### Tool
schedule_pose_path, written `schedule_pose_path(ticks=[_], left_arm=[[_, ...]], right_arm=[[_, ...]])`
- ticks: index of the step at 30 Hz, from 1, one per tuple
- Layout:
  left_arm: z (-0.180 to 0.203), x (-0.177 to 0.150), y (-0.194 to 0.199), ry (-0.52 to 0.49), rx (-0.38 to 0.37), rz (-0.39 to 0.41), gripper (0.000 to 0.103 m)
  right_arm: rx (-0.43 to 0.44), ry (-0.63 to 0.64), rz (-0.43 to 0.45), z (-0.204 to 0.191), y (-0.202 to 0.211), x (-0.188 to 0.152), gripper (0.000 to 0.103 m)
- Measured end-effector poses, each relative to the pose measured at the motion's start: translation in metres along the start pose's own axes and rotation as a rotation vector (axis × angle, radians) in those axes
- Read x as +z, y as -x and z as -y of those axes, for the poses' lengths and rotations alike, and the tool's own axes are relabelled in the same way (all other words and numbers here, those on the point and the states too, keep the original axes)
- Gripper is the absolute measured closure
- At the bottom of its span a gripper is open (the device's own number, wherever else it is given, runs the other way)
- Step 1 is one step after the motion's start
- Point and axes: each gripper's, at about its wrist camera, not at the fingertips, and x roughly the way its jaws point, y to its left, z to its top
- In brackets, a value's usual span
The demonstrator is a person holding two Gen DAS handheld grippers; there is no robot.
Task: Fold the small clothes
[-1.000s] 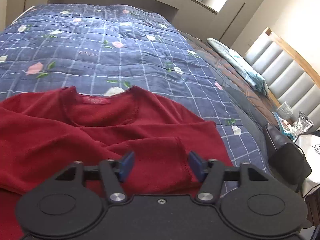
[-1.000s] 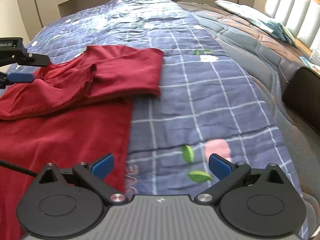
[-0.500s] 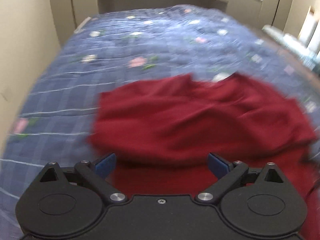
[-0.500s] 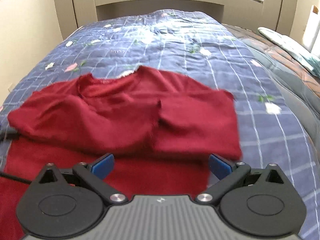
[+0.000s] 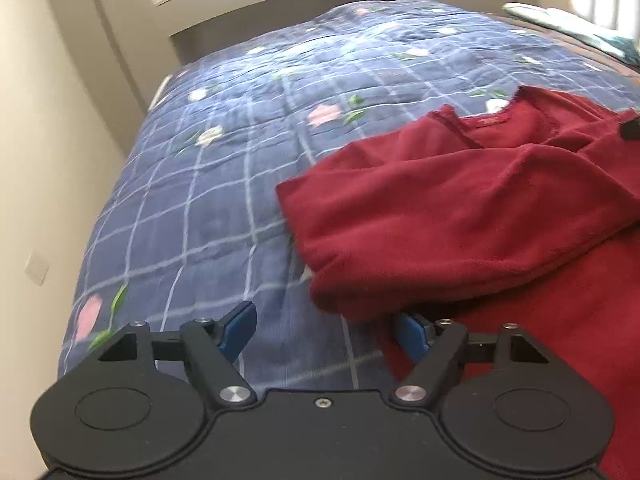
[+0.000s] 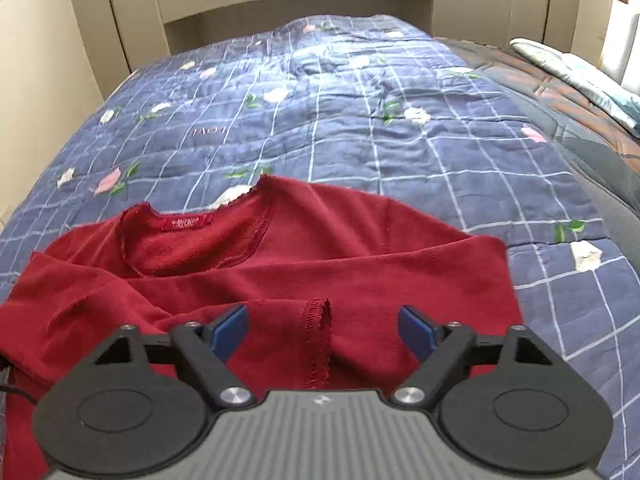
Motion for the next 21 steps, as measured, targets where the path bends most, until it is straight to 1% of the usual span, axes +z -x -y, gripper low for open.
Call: schedule_pose_path(ticks=[2, 5, 7, 9, 10, 11, 12, 13, 14, 15, 16, 17, 19, 21], left_arm=[[0.0, 0.002, -0.002, -0.028, -0.02, 0.017, 0.027], [-0.001, 0.003, -0.003, -0.056, -0.056, 0.035, 0.034], [-0.002, 0.003, -0.004, -0.067, -0.086, 0.042, 0.043], [-0.002, 0.004, -0.004, -0.078, -0.117, 0.041, 0.061], [-0.002, 0.004, -0.004, -0.083, -0.12, 0.042, 0.065], [-0.001, 0.004, -0.002, -0.085, -0.117, 0.047, 0.068], [-0.001, 0.003, 0.0, -0.084, -0.114, 0.056, 0.076], [-0.002, 0.003, 0.003, -0.076, -0.119, 0.066, 0.081], [-0.003, 0.003, 0.005, -0.065, -0.126, 0.071, 0.088], [-0.003, 0.004, 0.006, -0.054, -0.127, 0.077, 0.091], [-0.004, 0.004, 0.009, -0.042, -0.126, 0.084, 0.092], [-0.005, 0.005, 0.011, -0.028, -0.125, 0.092, 0.093], [-0.008, 0.007, 0.015, 0.025, -0.11, 0.1, 0.095], [-0.016, 0.008, 0.016, 0.121, -0.086, 0.087, 0.095]], right_arm=[[-0.016, 0.013, -0.008, -0.005, -0.003, -0.001, 0.018], [-0.026, -0.001, -0.01, -0.01, -0.007, -0.003, 0.02], [-0.032, -0.007, -0.011, -0.013, -0.008, -0.004, 0.02], [-0.035, -0.005, -0.008, -0.017, -0.008, -0.004, 0.023], [-0.034, -0.001, -0.005, -0.019, -0.007, -0.004, 0.026], [-0.034, 0.006, -0.003, -0.02, -0.007, -0.004, 0.03], [-0.035, 0.013, -0.003, -0.022, -0.007, -0.003, 0.034], [-0.037, 0.021, -0.005, -0.023, -0.007, -0.003, 0.041], [-0.042, 0.027, -0.006, -0.024, -0.007, -0.003, 0.05], [-0.046, 0.033, -0.007, -0.024, -0.007, -0.002, 0.056], [-0.048, 0.037, -0.007, -0.024, -0.007, -0.002, 0.069], [-0.05, 0.041, -0.005, -0.024, -0.006, -0.001, 0.079], [-0.044, 0.055, -0.002, -0.026, -0.005, -0.001, 0.086], [-0.027, 0.078, 0.011, -0.032, -0.003, -0.002, 0.088]])
